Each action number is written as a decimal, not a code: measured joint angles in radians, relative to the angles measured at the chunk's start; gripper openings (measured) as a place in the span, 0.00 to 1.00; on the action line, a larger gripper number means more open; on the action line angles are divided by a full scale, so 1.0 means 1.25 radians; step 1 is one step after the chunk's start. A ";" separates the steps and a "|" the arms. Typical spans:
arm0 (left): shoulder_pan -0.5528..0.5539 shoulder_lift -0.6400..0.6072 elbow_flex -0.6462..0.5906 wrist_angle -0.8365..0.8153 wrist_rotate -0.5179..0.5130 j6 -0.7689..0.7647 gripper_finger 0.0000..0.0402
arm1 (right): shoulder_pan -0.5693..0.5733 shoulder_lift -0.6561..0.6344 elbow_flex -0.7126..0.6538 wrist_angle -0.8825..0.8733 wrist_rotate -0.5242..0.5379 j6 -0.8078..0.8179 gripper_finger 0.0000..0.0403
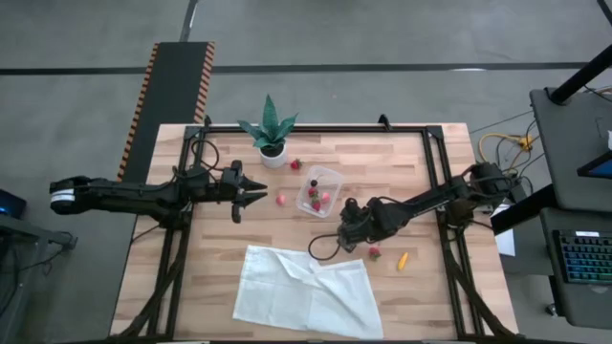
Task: Pick and placing Produce into tupperware
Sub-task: Put the red strawberry into the transparent bin
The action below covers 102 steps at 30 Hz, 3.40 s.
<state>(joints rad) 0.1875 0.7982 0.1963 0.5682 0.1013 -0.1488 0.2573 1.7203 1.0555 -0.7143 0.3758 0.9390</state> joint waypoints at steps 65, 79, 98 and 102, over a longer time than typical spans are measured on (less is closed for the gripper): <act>0.000 0.000 0.000 -0.001 0.000 0.000 0.22 | -0.052 0.001 -0.101 0.186 -0.056 -0.089 0.36; 0.000 0.000 -0.001 -0.001 0.000 0.000 0.22 | -0.051 -0.001 -0.101 0.183 -0.067 -0.106 0.19; 0.000 0.000 -0.001 -0.001 0.002 0.000 0.22 | -0.051 0.000 -0.089 0.180 -0.080 -0.130 0.09; 0.000 0.000 -0.001 -0.001 0.008 0.000 0.22 | -0.051 -0.004 -0.082 0.177 -0.129 -0.139 0.12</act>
<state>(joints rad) 0.1871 0.7981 0.1947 0.5674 0.1116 -0.1486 0.1932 1.7152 0.9526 -0.4925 0.2150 0.7656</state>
